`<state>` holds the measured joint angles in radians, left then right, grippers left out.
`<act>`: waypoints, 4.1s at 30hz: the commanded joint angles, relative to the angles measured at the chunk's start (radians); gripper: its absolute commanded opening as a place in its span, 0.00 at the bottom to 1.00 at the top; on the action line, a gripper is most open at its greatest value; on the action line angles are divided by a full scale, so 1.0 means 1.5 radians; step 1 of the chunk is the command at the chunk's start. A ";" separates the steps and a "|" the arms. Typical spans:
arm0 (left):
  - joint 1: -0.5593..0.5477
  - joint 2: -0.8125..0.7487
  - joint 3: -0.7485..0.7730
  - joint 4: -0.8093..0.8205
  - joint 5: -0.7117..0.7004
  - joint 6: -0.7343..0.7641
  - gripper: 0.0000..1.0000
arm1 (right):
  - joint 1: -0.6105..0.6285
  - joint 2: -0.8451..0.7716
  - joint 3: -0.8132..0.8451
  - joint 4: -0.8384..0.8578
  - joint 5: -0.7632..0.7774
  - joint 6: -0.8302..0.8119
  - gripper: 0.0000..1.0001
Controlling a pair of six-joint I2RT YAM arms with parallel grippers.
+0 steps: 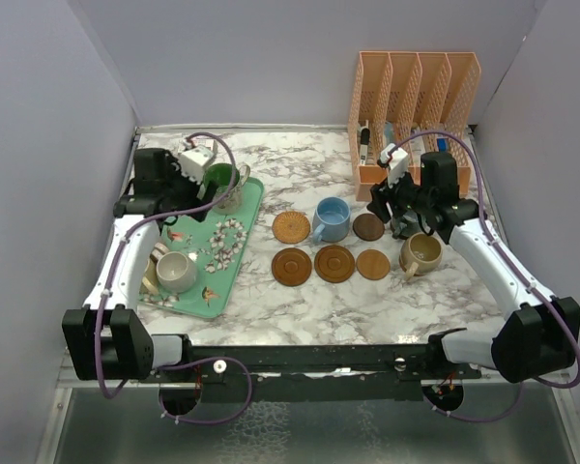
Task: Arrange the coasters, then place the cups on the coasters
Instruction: Pick up the cup from the tray.
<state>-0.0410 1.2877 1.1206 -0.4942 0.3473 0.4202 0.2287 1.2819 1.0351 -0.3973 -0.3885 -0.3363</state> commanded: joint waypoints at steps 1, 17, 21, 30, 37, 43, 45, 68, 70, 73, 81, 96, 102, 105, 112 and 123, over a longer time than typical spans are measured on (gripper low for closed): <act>0.112 -0.033 -0.015 -0.058 -0.012 -0.016 0.82 | -0.002 -0.024 -0.005 0.002 -0.019 -0.004 0.59; 0.268 -0.024 -0.092 -0.018 -0.187 0.058 0.73 | -0.002 0.004 -0.010 0.004 -0.007 -0.009 0.59; 0.284 0.009 -0.084 -0.017 -0.190 0.070 0.69 | -0.002 0.005 -0.013 0.006 -0.001 -0.013 0.59; 0.341 0.086 -0.065 -0.017 -0.121 0.080 0.61 | -0.002 0.017 -0.017 0.008 0.001 -0.015 0.59; 0.369 0.136 -0.061 -0.003 -0.093 0.081 0.55 | -0.003 0.017 -0.020 0.010 0.007 -0.018 0.59; 0.369 0.164 -0.046 -0.007 -0.044 0.062 0.39 | -0.003 0.019 -0.021 0.010 0.008 -0.020 0.59; 0.369 0.173 -0.037 -0.012 -0.027 0.053 0.35 | -0.003 0.019 -0.022 0.009 0.008 -0.021 0.59; 0.205 0.247 0.040 -0.030 0.028 -0.020 0.05 | -0.003 0.007 -0.025 0.007 -0.003 -0.024 0.59; 0.195 0.246 0.037 -0.031 0.028 -0.018 0.02 | -0.003 0.007 -0.025 0.006 -0.005 -0.024 0.59; 0.186 0.231 0.023 -0.032 0.051 0.000 0.00 | -0.003 0.006 -0.026 0.008 -0.006 -0.024 0.59; 0.156 0.190 -0.004 -0.047 0.083 0.057 0.00 | -0.003 0.007 -0.026 0.007 -0.008 -0.027 0.59; 0.080 0.216 0.023 -0.086 0.132 0.189 0.00 | -0.003 0.009 -0.029 0.006 -0.010 -0.030 0.59; 0.062 0.266 0.070 -0.136 0.129 0.253 0.05 | -0.003 0.009 -0.030 0.008 -0.005 -0.032 0.59; 0.059 0.289 0.094 -0.151 0.127 0.257 0.10 | -0.003 0.013 -0.030 0.007 -0.005 -0.032 0.59; 0.060 0.277 0.104 -0.151 0.117 0.235 0.44 | -0.004 0.005 -0.030 0.009 -0.003 -0.033 0.59; 0.060 0.180 0.030 -0.088 0.055 0.053 0.66 | -0.004 0.005 -0.029 0.006 -0.013 -0.034 0.59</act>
<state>0.0505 1.6150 1.2076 -0.6693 0.4755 0.6312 0.2272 1.3071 1.0008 -0.3965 -0.3943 -0.3721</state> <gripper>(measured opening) 0.664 0.585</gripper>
